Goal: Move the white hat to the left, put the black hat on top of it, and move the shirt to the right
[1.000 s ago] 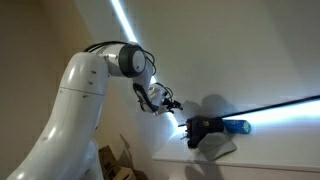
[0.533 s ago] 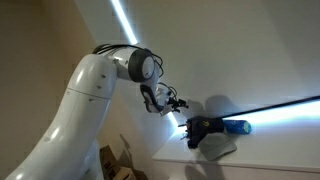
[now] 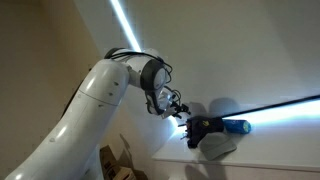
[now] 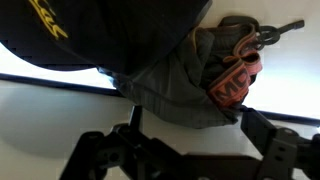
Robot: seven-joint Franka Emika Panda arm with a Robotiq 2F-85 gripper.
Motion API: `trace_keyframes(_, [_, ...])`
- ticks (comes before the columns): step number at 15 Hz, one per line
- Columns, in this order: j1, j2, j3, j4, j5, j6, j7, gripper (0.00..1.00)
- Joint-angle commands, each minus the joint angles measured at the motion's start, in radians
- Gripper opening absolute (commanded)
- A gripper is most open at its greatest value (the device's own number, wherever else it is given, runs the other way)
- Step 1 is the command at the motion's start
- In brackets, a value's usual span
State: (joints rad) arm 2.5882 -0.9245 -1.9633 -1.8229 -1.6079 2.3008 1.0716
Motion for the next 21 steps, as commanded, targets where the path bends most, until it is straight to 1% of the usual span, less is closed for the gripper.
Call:
trace_keyframes(1, [-0.020,-0.049,0.037,0.003,-0.041,-0.030,0.001,1.00])
trace_keyframes(4, [-0.021,-0.049,0.052,0.003,-0.043,-0.029,0.005,1.00])
trace_keyframes(5, [-0.011,-0.046,0.048,0.003,-0.059,-0.028,0.016,1.00])
trace_keyframes(8, [0.054,-0.112,0.021,0.064,-0.111,-0.027,-0.075,1.00])
trace_keyframes(9, [0.016,-0.159,0.069,0.045,-0.163,-0.047,-0.101,1.00])
trace_keyframes(11, [0.026,-0.225,0.089,0.067,-0.206,-0.066,-0.152,1.00])
trace_keyframes(13, [0.026,-0.285,0.108,0.088,-0.205,-0.084,-0.204,1.00])
trace_keyframes(14, [0.014,-0.235,0.098,0.052,-0.205,-0.072,-0.143,1.00])
trace_keyframes(16, [0.016,-0.282,0.108,0.071,-0.208,-0.079,-0.177,1.00])
trace_keyframes(19, [0.016,-0.300,0.112,0.084,-0.202,-0.079,-0.207,1.00])
trace_keyframes(21, [0.024,-0.331,0.101,0.148,-0.174,-0.087,-0.235,1.00])
